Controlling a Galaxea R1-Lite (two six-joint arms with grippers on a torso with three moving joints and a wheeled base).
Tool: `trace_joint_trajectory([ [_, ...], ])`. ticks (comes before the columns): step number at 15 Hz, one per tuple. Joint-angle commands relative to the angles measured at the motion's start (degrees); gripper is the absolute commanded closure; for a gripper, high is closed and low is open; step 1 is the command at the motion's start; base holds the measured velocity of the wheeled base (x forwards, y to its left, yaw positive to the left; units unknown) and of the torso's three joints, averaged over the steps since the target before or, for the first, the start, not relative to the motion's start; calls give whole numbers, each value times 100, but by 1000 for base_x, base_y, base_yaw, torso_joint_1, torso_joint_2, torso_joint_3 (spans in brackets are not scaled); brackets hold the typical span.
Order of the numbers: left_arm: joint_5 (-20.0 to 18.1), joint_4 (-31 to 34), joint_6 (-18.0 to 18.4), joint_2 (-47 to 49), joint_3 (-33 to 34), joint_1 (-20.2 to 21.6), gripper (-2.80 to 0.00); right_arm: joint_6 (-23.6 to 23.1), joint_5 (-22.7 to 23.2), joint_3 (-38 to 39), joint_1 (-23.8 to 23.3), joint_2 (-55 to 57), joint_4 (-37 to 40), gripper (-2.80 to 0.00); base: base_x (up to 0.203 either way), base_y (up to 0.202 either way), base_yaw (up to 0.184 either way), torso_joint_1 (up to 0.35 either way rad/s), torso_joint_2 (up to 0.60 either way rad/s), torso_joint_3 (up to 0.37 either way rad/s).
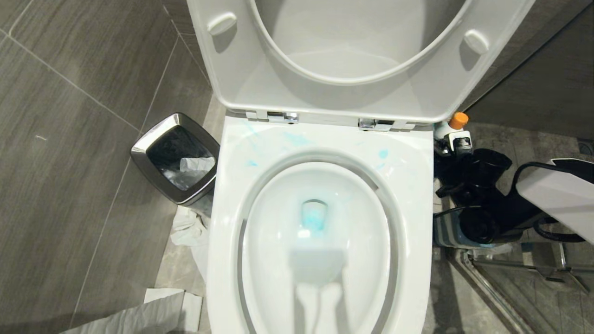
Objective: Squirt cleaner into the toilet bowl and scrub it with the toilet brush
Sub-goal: Place the cleaning agent on the floor
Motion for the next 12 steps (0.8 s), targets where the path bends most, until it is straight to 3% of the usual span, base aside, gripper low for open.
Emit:
trace_joint_trajectory([
  [1,-1,-4,2,2,0,2,0,-7,1,-155,28,13,-26,0,0,0,0,0,4,-207],
  [5,-10,2,-9,2,9,2,0,-7,1,-583,63,15,166,0,0,0,0,7,5,-167],
  [12,8,-6,-112,2,9,2,0,0,33,-1415,139,535,312,0,0,0,0,1,1,-9],
])
